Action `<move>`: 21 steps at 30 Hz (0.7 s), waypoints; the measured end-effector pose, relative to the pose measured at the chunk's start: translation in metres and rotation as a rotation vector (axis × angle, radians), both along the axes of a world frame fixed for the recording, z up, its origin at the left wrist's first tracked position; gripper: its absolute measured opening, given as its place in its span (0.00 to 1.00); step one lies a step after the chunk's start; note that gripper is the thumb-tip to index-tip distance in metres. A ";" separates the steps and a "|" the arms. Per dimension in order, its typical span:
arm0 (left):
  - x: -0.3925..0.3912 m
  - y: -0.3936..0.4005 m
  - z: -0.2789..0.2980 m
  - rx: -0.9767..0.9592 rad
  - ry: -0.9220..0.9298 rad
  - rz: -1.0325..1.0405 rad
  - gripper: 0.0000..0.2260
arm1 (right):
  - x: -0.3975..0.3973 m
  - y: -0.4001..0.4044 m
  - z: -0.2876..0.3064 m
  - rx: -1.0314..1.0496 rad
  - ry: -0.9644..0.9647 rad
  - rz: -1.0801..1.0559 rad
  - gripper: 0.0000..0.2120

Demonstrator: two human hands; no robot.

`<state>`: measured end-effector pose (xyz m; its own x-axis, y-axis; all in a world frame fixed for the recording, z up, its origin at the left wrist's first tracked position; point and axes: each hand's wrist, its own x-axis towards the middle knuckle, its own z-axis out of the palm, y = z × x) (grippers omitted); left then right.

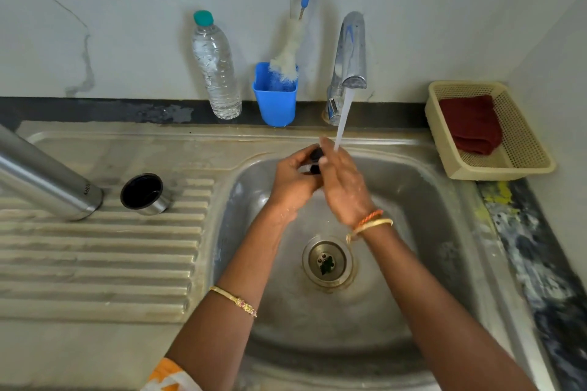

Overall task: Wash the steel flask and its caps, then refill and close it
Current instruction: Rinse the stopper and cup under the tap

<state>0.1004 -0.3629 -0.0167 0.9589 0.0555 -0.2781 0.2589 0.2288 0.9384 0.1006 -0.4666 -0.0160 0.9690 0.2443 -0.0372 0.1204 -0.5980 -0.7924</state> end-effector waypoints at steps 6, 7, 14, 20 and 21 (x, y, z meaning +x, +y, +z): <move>-0.006 -0.002 -0.004 0.037 0.154 0.100 0.48 | 0.044 -0.007 -0.010 0.334 0.371 -0.025 0.11; -0.004 -0.001 -0.007 0.022 0.172 0.124 0.47 | 0.031 -0.007 -0.015 0.292 0.256 -0.034 0.12; 0.005 -0.006 -0.015 0.493 -0.088 -0.060 0.47 | 0.012 -0.022 -0.022 0.412 0.195 -0.266 0.08; 0.007 -0.011 -0.032 0.653 -0.291 -0.102 0.26 | 0.047 -0.026 -0.012 0.785 0.811 -0.433 0.11; 0.007 -0.014 -0.033 0.737 -0.331 -0.109 0.21 | 0.049 -0.024 -0.014 0.810 0.866 -0.398 0.14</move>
<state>0.1078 -0.3767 -0.0499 0.9957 0.0153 0.0918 -0.0727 -0.4879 0.8699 0.1493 -0.4910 -0.0300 0.7132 0.1908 -0.6744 -0.7006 0.2229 -0.6779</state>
